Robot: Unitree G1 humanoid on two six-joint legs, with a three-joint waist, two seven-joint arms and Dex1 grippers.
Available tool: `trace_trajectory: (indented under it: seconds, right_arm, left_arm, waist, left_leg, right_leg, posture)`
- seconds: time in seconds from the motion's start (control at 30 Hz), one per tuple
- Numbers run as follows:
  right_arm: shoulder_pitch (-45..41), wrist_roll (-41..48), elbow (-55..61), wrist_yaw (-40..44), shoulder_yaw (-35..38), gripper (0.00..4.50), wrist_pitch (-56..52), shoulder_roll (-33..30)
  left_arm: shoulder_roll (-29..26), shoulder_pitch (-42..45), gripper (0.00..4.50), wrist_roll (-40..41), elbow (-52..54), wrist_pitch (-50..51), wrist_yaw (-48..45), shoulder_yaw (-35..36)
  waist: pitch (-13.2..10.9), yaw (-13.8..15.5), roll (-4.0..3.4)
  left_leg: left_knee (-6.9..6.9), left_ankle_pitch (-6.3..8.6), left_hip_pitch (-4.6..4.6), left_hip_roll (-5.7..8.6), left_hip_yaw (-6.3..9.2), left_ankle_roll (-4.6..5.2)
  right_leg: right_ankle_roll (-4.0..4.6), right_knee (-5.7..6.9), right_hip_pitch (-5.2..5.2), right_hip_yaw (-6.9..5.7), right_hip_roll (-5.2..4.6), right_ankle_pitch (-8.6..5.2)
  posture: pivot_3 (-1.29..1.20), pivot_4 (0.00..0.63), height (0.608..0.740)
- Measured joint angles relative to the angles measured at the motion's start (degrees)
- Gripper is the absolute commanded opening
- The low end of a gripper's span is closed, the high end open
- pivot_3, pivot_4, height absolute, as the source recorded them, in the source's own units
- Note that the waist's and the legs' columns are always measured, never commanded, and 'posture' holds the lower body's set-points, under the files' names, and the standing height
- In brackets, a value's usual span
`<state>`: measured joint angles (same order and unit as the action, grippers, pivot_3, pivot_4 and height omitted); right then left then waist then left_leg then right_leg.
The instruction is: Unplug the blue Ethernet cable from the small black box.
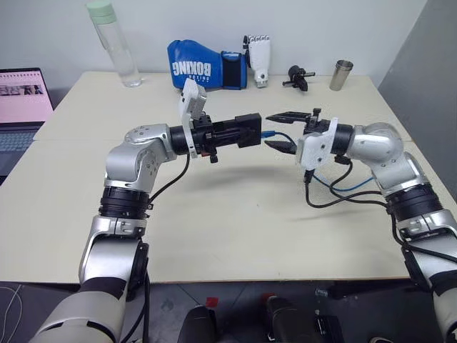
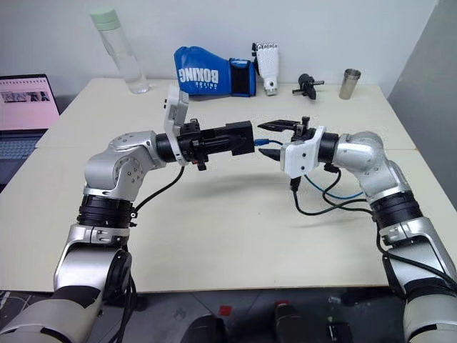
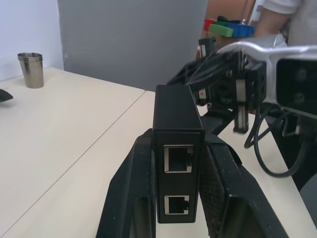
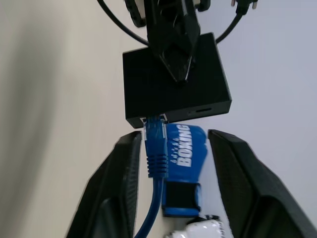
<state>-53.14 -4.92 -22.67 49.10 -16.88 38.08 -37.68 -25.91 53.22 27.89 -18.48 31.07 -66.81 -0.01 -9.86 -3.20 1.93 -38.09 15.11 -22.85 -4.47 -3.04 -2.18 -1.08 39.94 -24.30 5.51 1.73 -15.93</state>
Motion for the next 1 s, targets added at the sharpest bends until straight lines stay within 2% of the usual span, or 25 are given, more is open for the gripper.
trace_trajectory:
  seconds: [0.07,0.1,0.13,0.23,0.27,0.37,0.5,0.6,1.0]
  right_arm:
    - [1.25,5.4,3.55,5.39,0.06,3.36,-6.29,-1.49]
    - [2.29,10.12,6.86,8.91,0.18,3.51,-13.94,-2.8]
    - [2.8,17.57,11.15,12.58,0.87,3.7,-28.13,-4.39]
    - [1.54,28.85,15.04,16.47,3.83,4.38,-50.67,-7.41]
    - [-0.21,33.62,15.85,17.75,5.22,4.49,-60.45,-8.52]
    - [-4.49,41.89,15.13,16.77,9.33,4.49,-77.55,-6.67]
    - [-5.35,46.82,13.37,14.31,12.29,4.49,-89.28,-3.4]
    - [-5.35,49.03,14.13,13.01,13.18,4.49,-94.19,-0.67]
    - [-3.61,44.25,16.79,12.67,12.07,4.49,-91.37,2.9]
  left_arm:
    - [-0.53,0.05,0.79,0.0,-0.17,0.07,-0.9,-0.11]
    - [-0.73,0.2,0.79,0.08,-0.18,0.29,-1.77,-0.18]
    - [-1.46,0.35,0.79,0.31,-0.18,1.13,-3.16,-0.21]
    - [-2.22,0.42,0.79,0.84,-0.17,2.05,-5.31,-0.21]
    - [-2.43,0.43,0.79,1.12,-0.18,2.44,-6.25,-0.21]
    - [-2.58,0.92,0.79,1.57,-0.21,3.83,-8.18,-0.25]
    - [-2.78,1.59,0.79,2.55,-0.2,5.08,-9.37,-0.21]
    - [-2.8,2.16,0.79,2.77,-0.49,6.0,-9.65,-0.18]
    - [-2.8,3.66,0.79,3.62,-0.59,7.56,-10.28,0.11]
  waist:
    - [0.0,0.07,0.0]
    - [-0.01,0.14,-0.01]
    - [-0.02,0.21,-0.03]
    - [-0.03,0.53,-0.06]
    - [-0.03,0.57,-0.06]
    - [-0.03,0.39,-0.06]
    - [-0.03,0.66,-0.06]
    - [-0.03,0.7,-0.06]
    - [-0.03,1.0,-0.06]
  left_leg:
    - [-0.01,0.0,0.0,0.0,0.02,0.01]
    - [-0.01,0.0,-0.02,0.01,0.03,0.01]
    - [-0.04,0.0,-0.02,-0.01,0.03,0.01]
    - [-0.06,0.01,-0.01,-0.02,0.03,0.01]
    - [-0.07,0.05,0.0,-0.03,0.02,0.09]
    - [-0.06,0.14,0.0,-0.03,0.06,0.25]
    - [-0.04,0.15,-0.12,0.0,0.1,0.26]
    - [-0.04,0.15,-0.14,0.0,0.1,0.26]
    - [-0.03,0.15,-0.15,0.0,0.12,0.27]
  right_leg:
    - [0.0,0.0,0.01,0.0,0.0,0.0]
    - [0.0,0.0,0.0,-0.02,0.0,0.0]
    - [0.0,0.03,0.01,-0.02,0.0,0.0]
    - [0.0,0.04,0.01,-0.03,-0.01,0.0]
    - [0.01,0.04,0.0,-0.02,0.01,0.0]
    - [0.01,0.05,0.0,-0.03,0.09,-0.01]
    - [0.02,0.01,-0.07,-0.05,0.1,-0.02]
    - [0.02,0.01,-0.1,-0.06,0.1,-0.02]
    - [0.01,0.01,-0.11,-0.08,0.1,-0.02]
  posture:
    - [0.0,0.15,0.74]
    - [0.0,0.15,0.74]
    - [0.0,0.15,0.74]
    - [0.0,0.15,0.74]
    - [0.0,0.15,0.74]
    - [0.0,0.15,0.74]
    - [0.0,0.15,0.74]
    - [0.0,0.15,0.74]
    - [0.0,0.15,0.74]
